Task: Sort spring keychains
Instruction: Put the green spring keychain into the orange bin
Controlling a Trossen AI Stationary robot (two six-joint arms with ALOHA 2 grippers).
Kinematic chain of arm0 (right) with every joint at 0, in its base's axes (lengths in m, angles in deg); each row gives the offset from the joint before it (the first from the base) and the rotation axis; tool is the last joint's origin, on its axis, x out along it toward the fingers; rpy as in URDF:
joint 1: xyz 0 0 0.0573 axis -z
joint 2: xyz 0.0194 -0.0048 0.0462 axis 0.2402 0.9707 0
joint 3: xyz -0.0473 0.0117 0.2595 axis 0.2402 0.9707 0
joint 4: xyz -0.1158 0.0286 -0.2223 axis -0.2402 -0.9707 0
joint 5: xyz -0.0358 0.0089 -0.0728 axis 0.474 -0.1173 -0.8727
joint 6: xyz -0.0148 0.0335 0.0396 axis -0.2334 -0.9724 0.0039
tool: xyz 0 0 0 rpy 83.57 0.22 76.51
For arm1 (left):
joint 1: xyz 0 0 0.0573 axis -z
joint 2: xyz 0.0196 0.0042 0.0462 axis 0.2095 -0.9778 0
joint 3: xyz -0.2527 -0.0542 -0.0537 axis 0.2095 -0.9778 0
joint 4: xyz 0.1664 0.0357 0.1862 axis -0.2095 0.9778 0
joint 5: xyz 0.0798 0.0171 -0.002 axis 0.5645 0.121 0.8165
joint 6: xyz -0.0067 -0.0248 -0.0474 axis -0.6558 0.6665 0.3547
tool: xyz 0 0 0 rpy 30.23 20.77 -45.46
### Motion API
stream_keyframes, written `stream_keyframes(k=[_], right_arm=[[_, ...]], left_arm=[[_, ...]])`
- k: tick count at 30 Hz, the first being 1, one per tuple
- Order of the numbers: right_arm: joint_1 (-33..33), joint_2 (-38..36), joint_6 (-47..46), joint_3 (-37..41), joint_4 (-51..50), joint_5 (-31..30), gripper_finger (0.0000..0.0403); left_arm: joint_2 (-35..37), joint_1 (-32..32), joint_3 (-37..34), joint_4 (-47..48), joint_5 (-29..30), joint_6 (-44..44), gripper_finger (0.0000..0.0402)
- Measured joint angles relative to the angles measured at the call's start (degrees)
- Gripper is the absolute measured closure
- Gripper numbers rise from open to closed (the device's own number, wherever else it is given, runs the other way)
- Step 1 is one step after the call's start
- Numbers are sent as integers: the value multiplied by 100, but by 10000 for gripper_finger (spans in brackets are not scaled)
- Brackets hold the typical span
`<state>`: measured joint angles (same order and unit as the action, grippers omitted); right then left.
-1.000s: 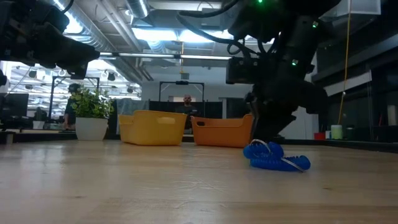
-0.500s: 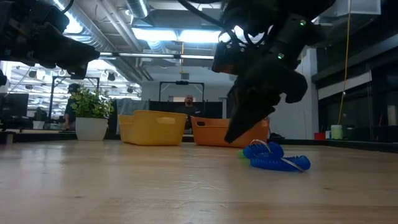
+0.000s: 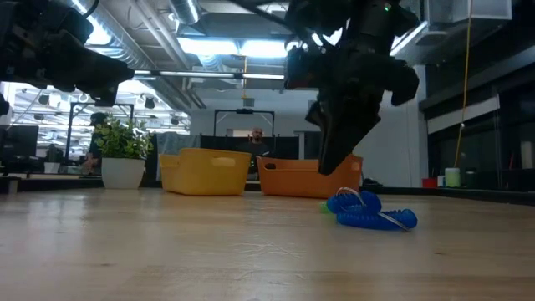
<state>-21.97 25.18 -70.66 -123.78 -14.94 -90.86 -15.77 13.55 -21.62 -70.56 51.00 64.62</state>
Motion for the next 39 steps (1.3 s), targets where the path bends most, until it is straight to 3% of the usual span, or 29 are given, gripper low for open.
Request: stream_keyframes(k=[14,28,39], right_arm=[[-74,0,-214,-186,-59,98,238],[-74,5,-166,-162,-143,54,247],[20,485,-192,-157,-218,-223,247]], left_arm=[[2,0,0,0,1,0,331],[0,0,0,0,0,0,331],[2,0,0,0,2,0,331]])
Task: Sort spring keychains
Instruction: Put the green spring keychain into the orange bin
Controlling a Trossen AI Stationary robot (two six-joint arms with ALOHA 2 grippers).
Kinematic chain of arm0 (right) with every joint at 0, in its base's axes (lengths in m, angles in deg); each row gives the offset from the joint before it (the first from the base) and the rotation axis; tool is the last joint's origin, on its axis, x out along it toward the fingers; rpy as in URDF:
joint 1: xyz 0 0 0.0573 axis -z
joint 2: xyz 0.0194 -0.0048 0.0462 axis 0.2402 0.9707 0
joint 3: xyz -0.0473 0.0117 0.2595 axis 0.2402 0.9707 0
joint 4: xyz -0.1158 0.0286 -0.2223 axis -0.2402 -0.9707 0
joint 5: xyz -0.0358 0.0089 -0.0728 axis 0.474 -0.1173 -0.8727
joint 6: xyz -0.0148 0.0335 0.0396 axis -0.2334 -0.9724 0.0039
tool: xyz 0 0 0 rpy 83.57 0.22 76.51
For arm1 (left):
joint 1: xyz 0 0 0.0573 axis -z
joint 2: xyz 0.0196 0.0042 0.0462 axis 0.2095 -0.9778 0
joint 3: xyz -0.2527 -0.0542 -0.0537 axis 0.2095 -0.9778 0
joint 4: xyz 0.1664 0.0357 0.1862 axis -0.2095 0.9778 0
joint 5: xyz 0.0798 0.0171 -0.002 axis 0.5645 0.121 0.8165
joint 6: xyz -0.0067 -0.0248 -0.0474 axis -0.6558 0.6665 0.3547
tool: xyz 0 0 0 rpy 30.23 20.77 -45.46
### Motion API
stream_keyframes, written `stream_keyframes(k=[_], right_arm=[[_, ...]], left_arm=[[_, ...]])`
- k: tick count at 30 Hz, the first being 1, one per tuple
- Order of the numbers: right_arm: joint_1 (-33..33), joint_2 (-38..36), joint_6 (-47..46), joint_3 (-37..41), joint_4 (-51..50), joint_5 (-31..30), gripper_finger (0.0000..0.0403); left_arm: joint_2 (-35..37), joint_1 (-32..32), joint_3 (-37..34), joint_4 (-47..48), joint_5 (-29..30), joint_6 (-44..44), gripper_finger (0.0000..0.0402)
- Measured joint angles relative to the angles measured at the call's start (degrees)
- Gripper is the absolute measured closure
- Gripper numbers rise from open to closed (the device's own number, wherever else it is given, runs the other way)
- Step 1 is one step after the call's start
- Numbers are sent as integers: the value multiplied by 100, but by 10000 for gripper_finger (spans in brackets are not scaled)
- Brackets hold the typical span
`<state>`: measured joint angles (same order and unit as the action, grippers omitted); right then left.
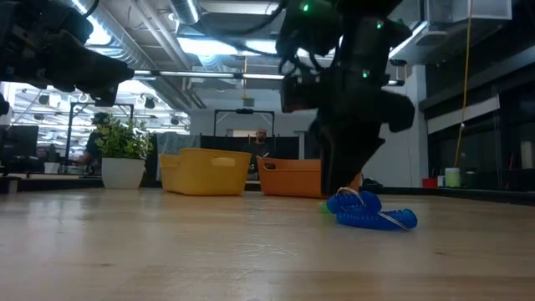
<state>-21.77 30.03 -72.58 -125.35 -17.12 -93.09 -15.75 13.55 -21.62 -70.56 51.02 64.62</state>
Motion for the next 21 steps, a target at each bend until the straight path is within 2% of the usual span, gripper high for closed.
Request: stream_keyframes(k=[16,21], right_arm=[[285,127,-20,15,-545,12,247],[330,84,-57,392,-158,83,260]], left_arm=[[-1,0,0,0,0,0,331],[0,0,0,0,0,0,331]])
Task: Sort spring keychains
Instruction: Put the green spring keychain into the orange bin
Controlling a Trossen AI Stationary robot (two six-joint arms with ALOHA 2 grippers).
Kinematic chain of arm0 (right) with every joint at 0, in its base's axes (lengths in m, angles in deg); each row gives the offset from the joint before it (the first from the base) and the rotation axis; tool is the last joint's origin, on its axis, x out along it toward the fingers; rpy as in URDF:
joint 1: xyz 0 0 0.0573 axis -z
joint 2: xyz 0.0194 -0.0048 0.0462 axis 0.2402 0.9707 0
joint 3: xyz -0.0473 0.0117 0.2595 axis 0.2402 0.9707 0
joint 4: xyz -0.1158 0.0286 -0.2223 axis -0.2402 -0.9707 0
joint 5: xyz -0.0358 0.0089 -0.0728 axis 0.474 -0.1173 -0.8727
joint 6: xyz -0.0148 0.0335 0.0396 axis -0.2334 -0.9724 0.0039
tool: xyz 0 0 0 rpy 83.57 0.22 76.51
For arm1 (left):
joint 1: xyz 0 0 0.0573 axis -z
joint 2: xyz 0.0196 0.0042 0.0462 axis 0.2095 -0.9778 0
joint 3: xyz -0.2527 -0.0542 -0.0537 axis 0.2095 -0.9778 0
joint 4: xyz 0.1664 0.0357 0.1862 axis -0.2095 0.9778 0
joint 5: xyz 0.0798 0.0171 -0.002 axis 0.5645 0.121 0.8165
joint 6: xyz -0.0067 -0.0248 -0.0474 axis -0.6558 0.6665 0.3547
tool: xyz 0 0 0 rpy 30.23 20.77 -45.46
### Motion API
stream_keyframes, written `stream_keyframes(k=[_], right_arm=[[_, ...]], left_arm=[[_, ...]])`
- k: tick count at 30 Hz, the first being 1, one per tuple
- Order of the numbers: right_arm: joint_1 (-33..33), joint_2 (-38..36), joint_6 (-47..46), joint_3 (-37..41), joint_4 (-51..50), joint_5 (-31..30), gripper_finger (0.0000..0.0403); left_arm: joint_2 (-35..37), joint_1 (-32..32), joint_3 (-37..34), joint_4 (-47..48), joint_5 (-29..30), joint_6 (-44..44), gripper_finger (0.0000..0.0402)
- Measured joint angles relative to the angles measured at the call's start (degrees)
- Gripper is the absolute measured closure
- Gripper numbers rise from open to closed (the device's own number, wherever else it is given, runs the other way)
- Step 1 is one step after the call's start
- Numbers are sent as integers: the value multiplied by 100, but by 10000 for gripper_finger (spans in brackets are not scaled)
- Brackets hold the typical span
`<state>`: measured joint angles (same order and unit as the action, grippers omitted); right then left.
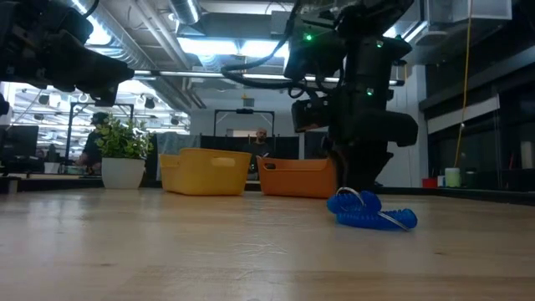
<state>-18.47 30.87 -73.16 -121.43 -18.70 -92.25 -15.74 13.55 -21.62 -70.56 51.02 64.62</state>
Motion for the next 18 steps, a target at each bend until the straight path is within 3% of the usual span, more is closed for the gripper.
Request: stream_keyframes(k=[11,18], right_arm=[[46,12,-111,306,416,137,384],[46,28,-85,172,281,129,383]], left_arm=[[-1,0,0,0,-2,1,331],[-2,0,0,0,0,0,332]])
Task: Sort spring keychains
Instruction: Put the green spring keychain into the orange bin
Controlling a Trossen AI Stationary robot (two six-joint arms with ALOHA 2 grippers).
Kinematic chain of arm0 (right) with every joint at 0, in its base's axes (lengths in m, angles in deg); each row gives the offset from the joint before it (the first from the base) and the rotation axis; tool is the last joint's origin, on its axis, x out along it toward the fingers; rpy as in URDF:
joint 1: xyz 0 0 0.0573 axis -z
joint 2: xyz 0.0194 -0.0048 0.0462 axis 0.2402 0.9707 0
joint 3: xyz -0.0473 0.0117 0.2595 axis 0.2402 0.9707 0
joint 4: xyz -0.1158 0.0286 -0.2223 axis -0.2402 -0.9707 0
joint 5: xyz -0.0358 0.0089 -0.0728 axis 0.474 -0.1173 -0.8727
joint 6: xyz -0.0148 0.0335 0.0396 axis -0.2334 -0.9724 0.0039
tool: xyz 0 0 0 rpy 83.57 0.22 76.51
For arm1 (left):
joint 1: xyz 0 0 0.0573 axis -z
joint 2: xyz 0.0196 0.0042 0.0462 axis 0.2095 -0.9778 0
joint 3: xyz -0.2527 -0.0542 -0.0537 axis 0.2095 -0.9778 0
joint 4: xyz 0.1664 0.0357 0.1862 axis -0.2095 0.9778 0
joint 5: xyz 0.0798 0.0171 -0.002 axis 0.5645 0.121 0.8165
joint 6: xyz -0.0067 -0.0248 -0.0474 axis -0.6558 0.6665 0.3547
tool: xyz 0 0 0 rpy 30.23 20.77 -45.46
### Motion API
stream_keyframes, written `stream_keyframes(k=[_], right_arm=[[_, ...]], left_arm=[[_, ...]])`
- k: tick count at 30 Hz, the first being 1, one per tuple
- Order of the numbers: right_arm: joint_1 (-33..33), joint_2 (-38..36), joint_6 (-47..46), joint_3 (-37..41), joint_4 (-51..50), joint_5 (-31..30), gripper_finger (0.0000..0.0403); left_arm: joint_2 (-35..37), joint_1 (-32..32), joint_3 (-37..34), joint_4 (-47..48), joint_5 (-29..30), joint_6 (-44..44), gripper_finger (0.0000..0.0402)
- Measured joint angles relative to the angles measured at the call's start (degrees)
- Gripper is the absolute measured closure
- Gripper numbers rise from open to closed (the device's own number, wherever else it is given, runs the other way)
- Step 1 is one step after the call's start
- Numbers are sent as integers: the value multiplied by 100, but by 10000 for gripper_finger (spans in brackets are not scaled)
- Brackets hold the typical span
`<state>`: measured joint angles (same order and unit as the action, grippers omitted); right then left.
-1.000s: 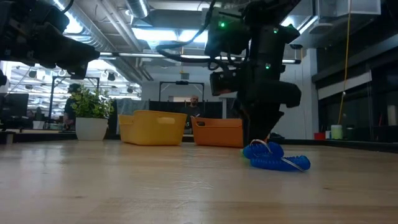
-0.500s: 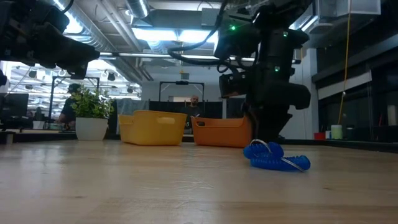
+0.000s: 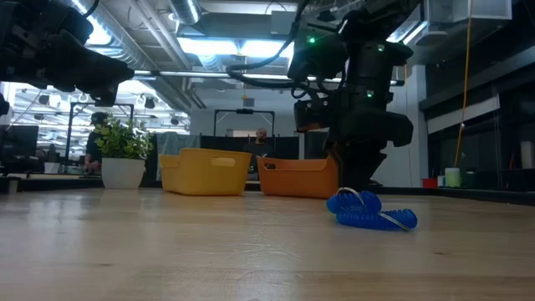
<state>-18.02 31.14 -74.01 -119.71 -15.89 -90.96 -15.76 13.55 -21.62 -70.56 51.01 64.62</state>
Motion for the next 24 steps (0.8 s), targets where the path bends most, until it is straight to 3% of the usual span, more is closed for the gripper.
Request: stream_keyframes(k=[12,24], right_arm=[[0,42,791,-1817,-1255,-182,394],[129,39,1176,-3446,-1302,-207,394]], left_arm=[[2,0,0,0,-2,0,332],[2,0,0,0,0,0,331]])
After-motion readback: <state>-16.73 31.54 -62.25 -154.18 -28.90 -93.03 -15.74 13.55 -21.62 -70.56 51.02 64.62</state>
